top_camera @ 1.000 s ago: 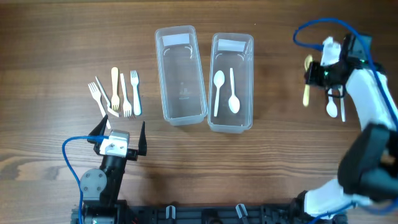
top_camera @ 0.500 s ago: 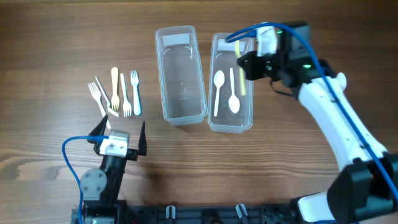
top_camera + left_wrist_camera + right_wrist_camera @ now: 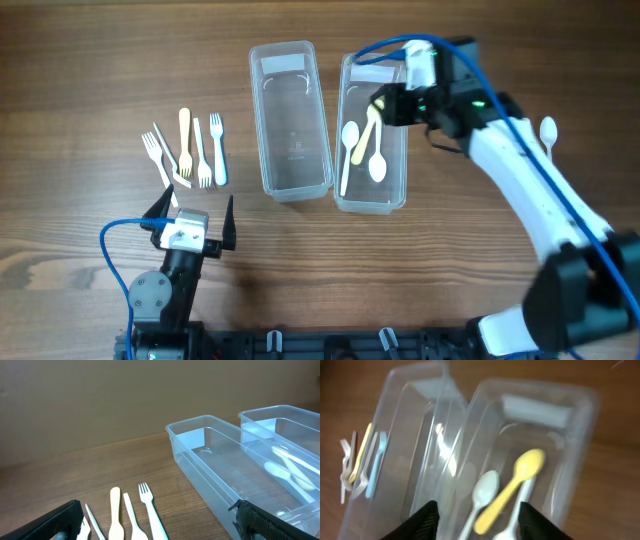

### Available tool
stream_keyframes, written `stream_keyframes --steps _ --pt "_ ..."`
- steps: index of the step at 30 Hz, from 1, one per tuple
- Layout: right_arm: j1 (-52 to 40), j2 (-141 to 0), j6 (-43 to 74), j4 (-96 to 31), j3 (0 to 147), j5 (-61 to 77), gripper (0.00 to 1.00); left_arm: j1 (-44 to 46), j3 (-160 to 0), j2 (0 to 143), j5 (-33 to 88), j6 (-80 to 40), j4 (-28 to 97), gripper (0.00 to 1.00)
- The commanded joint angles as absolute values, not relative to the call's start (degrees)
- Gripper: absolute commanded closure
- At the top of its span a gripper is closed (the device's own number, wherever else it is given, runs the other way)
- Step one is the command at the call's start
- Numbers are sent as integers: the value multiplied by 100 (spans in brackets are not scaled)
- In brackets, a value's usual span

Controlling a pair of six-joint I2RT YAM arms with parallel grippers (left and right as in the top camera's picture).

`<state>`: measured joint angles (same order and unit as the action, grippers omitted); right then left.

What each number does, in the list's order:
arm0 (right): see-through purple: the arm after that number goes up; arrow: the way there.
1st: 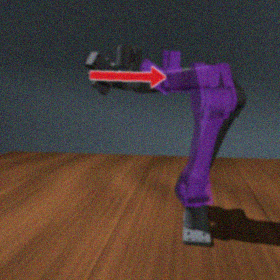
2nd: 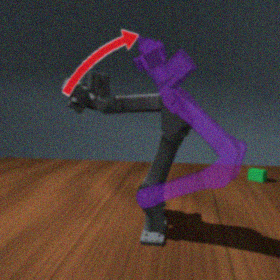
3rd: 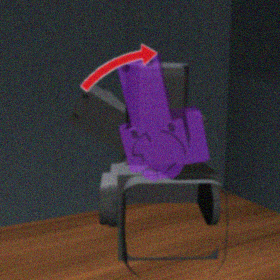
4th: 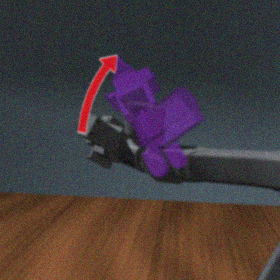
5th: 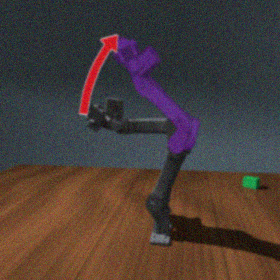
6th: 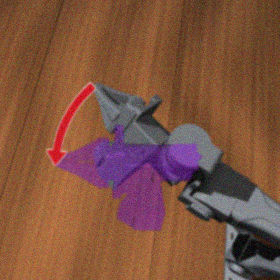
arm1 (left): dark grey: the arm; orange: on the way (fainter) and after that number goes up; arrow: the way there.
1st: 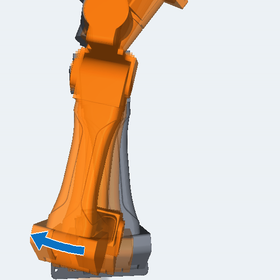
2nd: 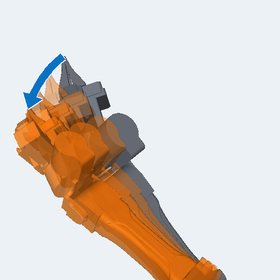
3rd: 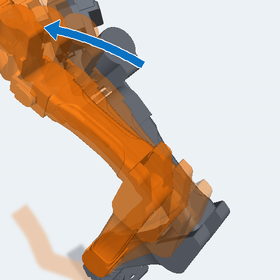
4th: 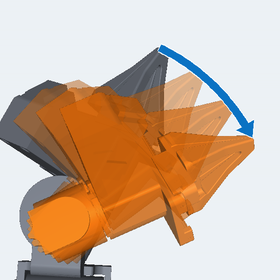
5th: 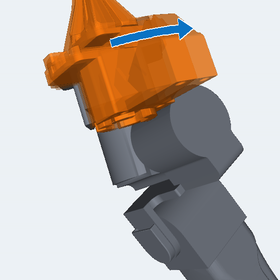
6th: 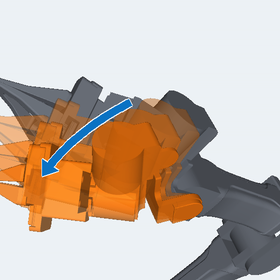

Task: Pack container
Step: 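Drop the yellow spoon into the right container, then grasp the white knife with the right gripper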

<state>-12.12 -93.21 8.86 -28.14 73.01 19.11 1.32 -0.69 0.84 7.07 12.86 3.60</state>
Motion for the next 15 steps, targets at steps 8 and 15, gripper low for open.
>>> stream_keyframes --steps 8,15 --pt "467 -7817 -740 -4171 7371 -1350 49 95 -34 49 674 1372 366 0" --pt "1623 -8855 -753 -4200 7159 -908 52 95 -34 49 676 1372 366 0"
